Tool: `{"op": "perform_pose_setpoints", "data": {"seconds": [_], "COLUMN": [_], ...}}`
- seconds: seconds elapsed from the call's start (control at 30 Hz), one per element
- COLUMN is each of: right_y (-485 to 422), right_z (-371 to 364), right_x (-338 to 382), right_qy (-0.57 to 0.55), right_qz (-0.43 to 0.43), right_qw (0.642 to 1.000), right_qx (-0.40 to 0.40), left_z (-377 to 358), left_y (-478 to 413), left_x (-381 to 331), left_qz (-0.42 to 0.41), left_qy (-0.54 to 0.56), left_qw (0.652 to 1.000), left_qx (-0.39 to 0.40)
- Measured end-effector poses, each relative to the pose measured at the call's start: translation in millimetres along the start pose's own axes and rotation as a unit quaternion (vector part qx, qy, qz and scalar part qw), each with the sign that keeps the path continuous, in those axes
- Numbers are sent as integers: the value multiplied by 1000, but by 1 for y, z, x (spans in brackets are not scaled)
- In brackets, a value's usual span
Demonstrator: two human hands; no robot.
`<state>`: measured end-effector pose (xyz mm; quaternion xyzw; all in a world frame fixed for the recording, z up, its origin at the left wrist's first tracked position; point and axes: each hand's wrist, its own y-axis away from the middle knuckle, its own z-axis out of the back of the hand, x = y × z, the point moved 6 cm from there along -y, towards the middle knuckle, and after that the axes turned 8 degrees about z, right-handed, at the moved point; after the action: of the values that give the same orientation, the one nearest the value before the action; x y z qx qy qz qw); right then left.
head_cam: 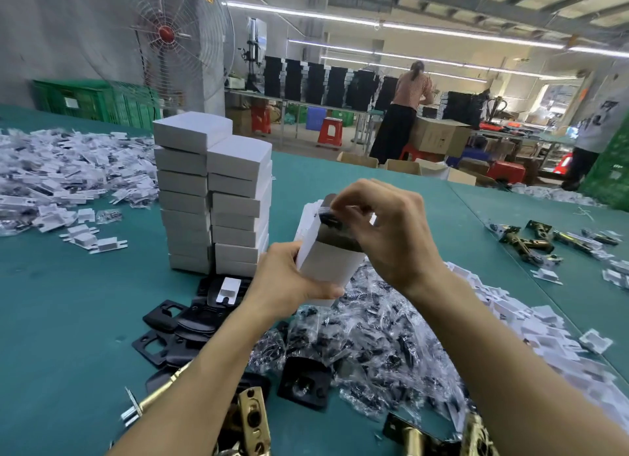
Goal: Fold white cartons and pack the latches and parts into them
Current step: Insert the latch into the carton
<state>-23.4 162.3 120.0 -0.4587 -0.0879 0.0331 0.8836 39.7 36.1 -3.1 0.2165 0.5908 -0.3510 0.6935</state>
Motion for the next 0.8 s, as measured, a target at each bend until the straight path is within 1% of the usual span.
{"op": "perform_pose_setpoints", "data": {"seconds": [0.03, 0.17, 0.27, 0.33, 0.43, 0.5, 0.57, 0.63, 0.67, 0.7, 0.77, 0.8], "right_y": [3, 16, 15, 12, 12, 15, 18, 21, 22, 21, 19, 23], "right_z": [-2, 0, 10, 11, 0, -3, -6, -13, -13, -9, 10, 19], "right_x": [-3, -21, -26, -26, -27, -31, -33, -32, -30, -29, -26, -29], "right_qy": [5, 18, 18, -5, -28, -30, -7, 39, 52, 50, 10, -27], "right_qz": [-2, -53, -59, -65, -78, -110, -128, -112, -102, -95, -93, -109], "right_qw": [1000, 997, 997, 996, 986, 974, 958, 942, 942, 954, 988, 992], "right_qx": [8, 46, 41, 60, 147, 197, 256, 315, 316, 280, 125, 62], "left_z": [0, 1, 3, 2, 2, 3, 3, 3, 3, 3, 3, 2], "left_y": [0, 4, 4, 4, 5, 5, 5, 5, 6, 7, 8, 8], "left_x": [-1, -5, -8, -9, -9, -9, -9, -9, -10, -11, -14, -14], "left_qz": [-2, -12, -23, -23, -22, -24, -18, -16, -17, -18, -15, -11], "left_qy": [0, 14, 27, 36, 37, 29, 26, 37, 45, 55, 78, 89], "left_qw": [1000, 1000, 999, 999, 999, 999, 999, 999, 999, 998, 997, 996], "left_qx": [0, -5, -18, -17, -22, -23, -24, -20, -17, -15, -6, 2]}}
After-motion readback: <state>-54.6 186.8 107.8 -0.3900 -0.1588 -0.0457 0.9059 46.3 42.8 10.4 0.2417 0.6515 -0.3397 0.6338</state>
